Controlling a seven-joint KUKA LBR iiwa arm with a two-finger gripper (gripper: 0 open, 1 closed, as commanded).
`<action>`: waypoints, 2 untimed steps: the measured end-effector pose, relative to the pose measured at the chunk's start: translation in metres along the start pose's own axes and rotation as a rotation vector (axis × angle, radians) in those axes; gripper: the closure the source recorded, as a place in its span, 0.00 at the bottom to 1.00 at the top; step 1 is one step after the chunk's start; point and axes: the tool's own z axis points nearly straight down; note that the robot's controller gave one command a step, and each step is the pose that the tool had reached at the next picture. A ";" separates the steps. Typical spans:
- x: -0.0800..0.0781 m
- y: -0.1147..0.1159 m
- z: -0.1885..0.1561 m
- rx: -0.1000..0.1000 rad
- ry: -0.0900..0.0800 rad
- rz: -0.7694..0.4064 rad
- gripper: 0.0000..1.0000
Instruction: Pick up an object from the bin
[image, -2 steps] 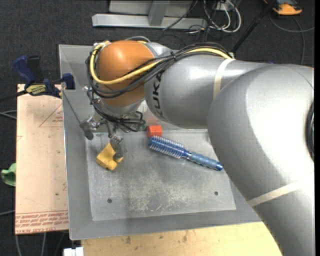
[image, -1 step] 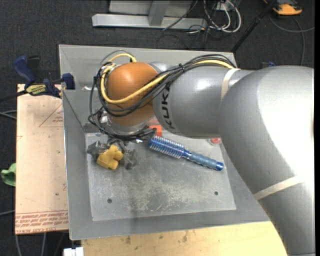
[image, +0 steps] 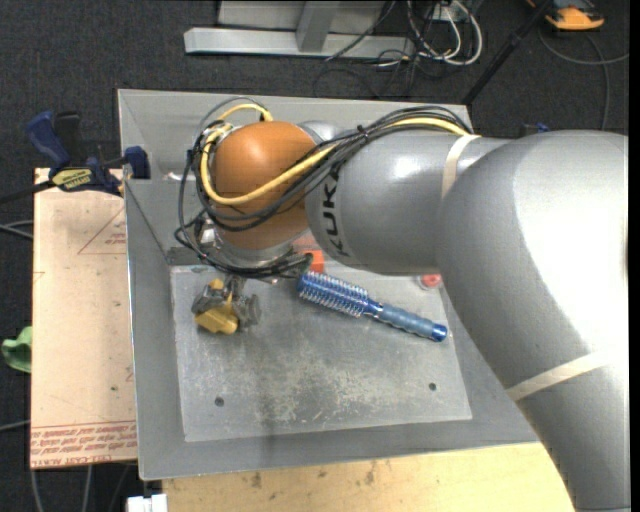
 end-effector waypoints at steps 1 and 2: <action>0.006 0.008 -0.169 0.008 -0.005 0.042 1.00; 0.073 0.016 -0.200 0.001 0.003 -0.225 1.00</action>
Offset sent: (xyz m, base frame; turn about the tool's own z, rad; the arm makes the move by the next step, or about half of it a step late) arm -0.0125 -0.0053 0.1635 0.0414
